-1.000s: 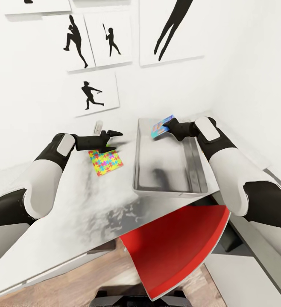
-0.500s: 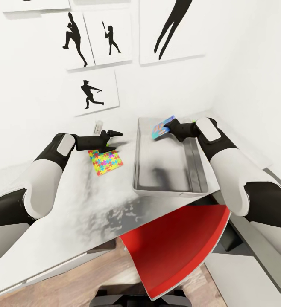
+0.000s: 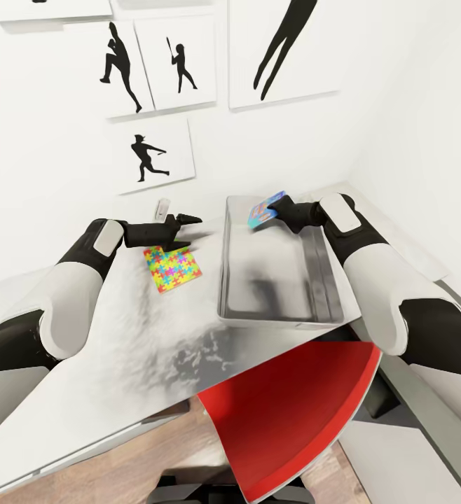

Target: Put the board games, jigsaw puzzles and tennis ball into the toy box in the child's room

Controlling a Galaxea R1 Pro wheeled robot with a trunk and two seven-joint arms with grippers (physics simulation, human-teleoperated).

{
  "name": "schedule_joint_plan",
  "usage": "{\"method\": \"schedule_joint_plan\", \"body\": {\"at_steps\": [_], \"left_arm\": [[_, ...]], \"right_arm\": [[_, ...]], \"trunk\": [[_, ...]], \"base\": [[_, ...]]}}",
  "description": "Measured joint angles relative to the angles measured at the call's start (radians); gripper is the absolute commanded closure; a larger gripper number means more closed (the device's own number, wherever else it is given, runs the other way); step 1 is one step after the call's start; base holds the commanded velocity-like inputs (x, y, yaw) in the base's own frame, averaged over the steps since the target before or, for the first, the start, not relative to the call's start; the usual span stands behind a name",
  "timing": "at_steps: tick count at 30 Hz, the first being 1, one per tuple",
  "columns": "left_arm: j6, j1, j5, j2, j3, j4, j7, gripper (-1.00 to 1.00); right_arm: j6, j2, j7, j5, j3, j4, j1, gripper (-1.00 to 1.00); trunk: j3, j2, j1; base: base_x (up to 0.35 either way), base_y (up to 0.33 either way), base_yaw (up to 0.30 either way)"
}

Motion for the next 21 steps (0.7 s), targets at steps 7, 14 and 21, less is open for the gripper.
{"method": "schedule_joint_plan", "body": {"at_steps": [7, 14, 21], "left_arm": [[0.000, 0.000, 0.000, 0.000, -0.001, 0.000, 0.000, -1.00], [0.000, 0.000, -0.001, 0.000, -0.023, 0.000, 0.000, -1.00], [0.000, 0.000, 0.000, 0.000, -0.029, 0.000, -0.001, -1.00]], "right_arm": [[0.000, -0.001, 0.000, -0.001, 0.000, 0.001, 0.000, 1.00], [-0.001, 0.001, 0.000, -0.002, 0.000, 0.003, 0.001, 1.00], [-0.001, 0.002, -0.001, 0.000, 0.000, 0.006, 0.001, 1.00]], "trunk": [[0.000, 0.000, 0.000], [0.000, 0.000, 0.000], [0.000, 0.000, 0.000]], "base": [[0.025, 0.000, 0.000], [0.098, 0.000, 0.000], [0.007, 0.000, 0.000]]}}
